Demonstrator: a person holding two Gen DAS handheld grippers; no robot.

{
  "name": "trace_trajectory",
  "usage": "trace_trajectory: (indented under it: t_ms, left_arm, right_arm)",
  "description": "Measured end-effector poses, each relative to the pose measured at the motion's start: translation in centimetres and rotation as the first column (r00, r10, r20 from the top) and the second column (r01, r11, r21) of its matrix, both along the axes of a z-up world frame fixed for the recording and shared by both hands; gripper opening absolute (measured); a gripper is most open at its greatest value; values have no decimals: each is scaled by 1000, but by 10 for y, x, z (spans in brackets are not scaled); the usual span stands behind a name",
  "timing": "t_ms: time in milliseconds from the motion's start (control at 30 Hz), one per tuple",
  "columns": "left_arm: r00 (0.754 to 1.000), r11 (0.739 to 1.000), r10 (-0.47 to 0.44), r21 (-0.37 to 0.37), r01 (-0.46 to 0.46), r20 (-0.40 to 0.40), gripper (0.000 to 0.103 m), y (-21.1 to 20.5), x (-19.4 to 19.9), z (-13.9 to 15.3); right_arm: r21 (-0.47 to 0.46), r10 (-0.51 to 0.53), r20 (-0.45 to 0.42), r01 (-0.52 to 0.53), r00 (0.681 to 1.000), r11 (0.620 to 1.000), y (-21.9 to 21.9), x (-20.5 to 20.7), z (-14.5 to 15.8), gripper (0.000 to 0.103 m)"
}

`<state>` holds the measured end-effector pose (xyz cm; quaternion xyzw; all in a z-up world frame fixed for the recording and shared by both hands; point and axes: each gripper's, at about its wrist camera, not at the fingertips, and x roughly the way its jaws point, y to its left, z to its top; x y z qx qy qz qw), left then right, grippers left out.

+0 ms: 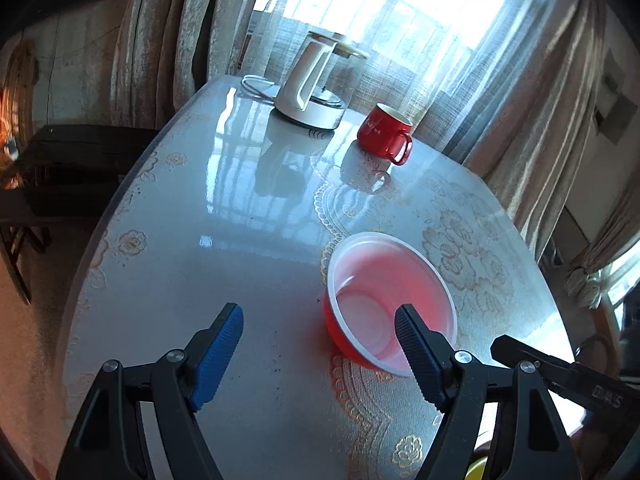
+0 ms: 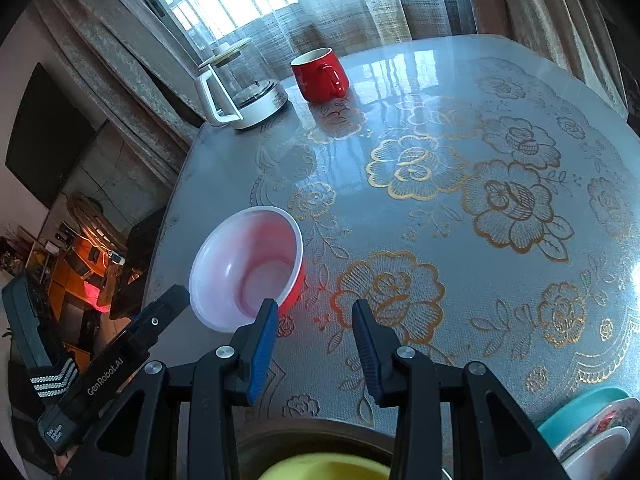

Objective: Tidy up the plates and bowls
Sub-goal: 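Move both grippers to the rim of the red bowl, then grasp the red bowl rim with both grippers and lift it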

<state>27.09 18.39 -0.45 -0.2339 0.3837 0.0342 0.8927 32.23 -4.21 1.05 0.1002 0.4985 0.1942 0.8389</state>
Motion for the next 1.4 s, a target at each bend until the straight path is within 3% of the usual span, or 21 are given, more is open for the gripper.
trace_trajectory:
  t_ms: [400, 733, 1000, 1167, 1400]
  left_arm:
    - [999, 999, -53, 8, 53, 6, 75, -5, 15, -14]
    - [1000, 999, -27, 29, 27, -10, 71, -1, 18, -19]
    - [998, 996, -55, 63, 56, -19, 59, -10, 21, -24]
    - [997, 994, -71, 79, 74, -41, 43, -14, 24, -29]
    - [995, 991, -88, 101, 93, -52, 26, -18, 23, -32]
  right_arm:
    - [35, -35, -75, 38, 997, 999, 22, 39, -22, 39]
    - [32, -17, -121, 21, 993, 999, 41, 49, -42, 39]
    - [23, 6, -130, -3, 992, 1000, 54, 52, -48, 31]
    - [18, 25, -123, -23, 992, 1000, 55, 50, -49, 18]
    - [25, 36, -130, -33, 991, 999, 59, 48, -51, 14]
